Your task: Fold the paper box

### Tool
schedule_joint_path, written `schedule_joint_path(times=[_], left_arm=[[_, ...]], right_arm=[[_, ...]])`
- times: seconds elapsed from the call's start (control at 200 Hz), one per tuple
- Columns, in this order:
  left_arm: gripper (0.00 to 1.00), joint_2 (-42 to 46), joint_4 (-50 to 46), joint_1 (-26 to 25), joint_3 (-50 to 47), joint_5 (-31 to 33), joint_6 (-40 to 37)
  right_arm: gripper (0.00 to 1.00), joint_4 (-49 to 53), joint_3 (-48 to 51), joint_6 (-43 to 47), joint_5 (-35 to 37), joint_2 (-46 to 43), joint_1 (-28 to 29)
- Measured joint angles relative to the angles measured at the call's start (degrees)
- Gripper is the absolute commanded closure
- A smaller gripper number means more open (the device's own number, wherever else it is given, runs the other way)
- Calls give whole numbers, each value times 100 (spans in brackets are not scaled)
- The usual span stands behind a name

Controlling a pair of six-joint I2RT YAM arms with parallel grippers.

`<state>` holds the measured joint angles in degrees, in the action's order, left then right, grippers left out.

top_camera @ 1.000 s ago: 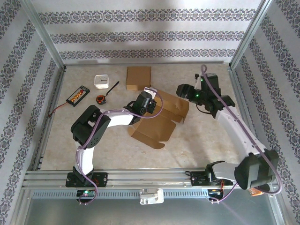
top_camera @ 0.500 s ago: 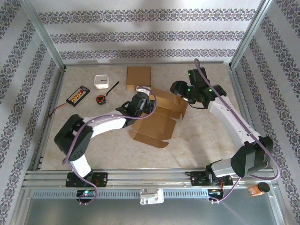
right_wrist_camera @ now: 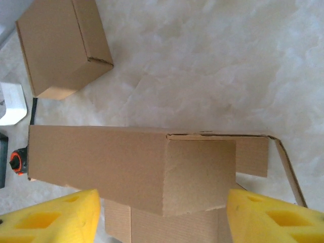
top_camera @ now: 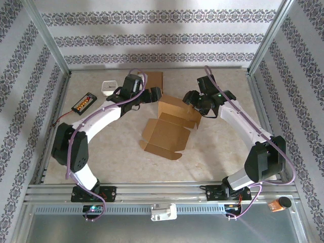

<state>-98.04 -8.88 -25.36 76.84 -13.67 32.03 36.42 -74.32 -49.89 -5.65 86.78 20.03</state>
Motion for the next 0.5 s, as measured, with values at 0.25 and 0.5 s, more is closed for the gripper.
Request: schedule_joint_path(times=[0.25,0.5], left_arm=[[19,-927,-208,0,726,-577,101],[45,-1126,-122,0,730,-765,168]], right_arm=[[42,-328,81,-149,-133,256,2],[60,-693,144,-122,-238,531,11]])
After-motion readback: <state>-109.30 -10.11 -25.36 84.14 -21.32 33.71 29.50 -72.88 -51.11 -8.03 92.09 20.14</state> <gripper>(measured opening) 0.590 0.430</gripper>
